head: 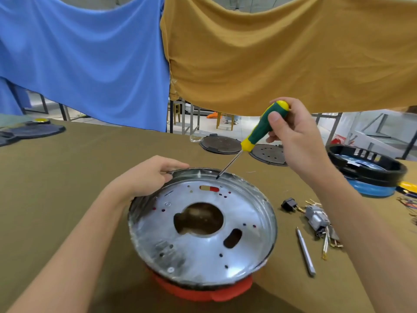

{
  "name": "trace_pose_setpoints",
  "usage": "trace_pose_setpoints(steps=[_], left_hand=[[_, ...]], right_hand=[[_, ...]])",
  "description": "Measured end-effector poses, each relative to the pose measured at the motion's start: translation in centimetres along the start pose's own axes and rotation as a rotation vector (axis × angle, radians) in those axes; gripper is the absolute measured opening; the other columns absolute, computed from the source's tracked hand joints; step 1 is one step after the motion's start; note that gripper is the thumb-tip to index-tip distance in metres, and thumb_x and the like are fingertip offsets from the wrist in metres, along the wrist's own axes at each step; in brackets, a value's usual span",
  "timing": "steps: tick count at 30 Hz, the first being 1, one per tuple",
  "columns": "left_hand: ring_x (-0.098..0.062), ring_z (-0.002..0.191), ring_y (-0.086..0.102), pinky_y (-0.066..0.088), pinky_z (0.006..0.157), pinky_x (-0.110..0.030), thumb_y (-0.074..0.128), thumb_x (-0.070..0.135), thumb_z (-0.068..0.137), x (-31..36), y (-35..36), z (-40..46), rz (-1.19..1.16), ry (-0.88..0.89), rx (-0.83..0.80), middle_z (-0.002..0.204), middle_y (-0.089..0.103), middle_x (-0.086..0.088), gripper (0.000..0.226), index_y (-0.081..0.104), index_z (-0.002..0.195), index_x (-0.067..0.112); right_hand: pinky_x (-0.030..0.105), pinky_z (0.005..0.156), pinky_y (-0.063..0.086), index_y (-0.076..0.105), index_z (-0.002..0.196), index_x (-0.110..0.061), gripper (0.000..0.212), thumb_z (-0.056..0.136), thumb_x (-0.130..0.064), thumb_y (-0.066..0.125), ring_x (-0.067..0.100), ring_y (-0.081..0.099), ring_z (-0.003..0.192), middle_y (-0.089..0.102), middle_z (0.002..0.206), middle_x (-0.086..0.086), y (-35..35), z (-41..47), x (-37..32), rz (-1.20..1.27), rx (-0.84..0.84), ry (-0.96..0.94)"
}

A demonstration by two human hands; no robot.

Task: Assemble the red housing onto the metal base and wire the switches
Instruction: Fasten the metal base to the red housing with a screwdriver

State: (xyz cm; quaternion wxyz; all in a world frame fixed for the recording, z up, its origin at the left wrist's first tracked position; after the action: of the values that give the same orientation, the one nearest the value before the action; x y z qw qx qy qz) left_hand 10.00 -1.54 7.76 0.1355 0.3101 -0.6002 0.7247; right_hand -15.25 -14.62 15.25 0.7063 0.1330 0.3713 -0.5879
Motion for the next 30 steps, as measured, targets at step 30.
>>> trace_pose_setpoints(steps=[30], left_hand=[[0.004, 0.121, 0.043, 0.029, 0.101, -0.023, 0.055, 0.012, 0.098, -1.1, 1.9, 1.2, -0.108, 0.105, -0.136, 0.125, 0.052, 0.033, 0.048, 0.058, 0.123, 0.053]], right_hand=[[0.029, 0.067, 0.047, 0.052, 0.116, -0.019, 0.014, 0.104, -0.023, 0.047, 0.017, 0.051, 0.073, 0.053, 0.089, 0.001, -0.8, 0.1, 0.0, -0.133, -0.031, -0.022]])
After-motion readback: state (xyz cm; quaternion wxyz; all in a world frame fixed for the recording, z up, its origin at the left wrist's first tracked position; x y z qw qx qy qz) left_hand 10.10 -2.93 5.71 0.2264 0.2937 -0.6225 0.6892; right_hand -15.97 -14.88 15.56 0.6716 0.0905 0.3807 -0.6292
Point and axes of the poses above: each hand's wrist, its own z-axis towards the middle knuckle, its own y-axis out of the palm, x = y × z, the point moved 2 cm from there along z, towards the middle knuckle
